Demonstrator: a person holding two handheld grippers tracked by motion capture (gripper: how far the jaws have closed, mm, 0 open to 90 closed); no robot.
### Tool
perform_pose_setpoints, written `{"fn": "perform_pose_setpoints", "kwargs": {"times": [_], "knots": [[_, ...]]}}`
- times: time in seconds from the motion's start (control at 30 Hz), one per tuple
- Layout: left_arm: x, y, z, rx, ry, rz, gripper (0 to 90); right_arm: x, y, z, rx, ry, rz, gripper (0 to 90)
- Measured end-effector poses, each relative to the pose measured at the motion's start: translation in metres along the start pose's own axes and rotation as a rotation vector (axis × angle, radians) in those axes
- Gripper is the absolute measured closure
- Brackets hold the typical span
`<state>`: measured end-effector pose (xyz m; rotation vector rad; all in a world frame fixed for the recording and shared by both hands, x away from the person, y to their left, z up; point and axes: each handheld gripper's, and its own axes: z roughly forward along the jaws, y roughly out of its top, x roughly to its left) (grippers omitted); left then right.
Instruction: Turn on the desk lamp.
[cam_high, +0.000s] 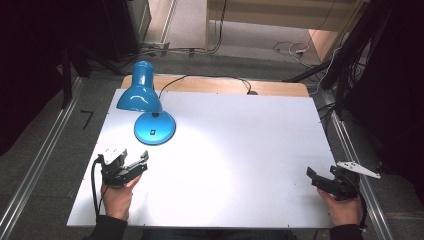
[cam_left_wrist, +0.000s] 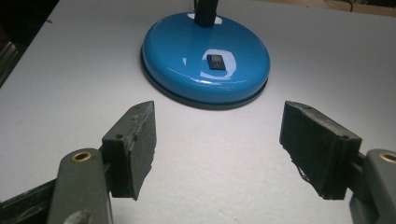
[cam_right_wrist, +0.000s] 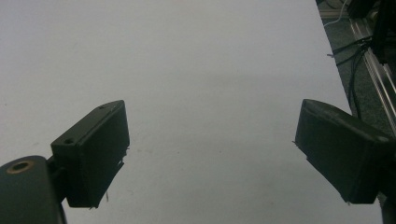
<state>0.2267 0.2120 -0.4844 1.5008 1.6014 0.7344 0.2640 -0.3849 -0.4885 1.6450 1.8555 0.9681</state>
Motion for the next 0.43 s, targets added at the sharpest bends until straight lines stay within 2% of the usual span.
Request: {"fn": "perform_pose_setpoints", "kwargs": {"times": [0.3,0.43], "knots": [[0.01,-0.01,-0.015,0.02,0.018,0.015,25.0,0.0,0.0,0.0,0.002,-0.002,-0.002,8.5],[0.017,-0.014,-0.018,0.025,0.03,0.002,23.5,0.0,0.0,0.0,0.002,-0.003,-0.002,8.5]]}}
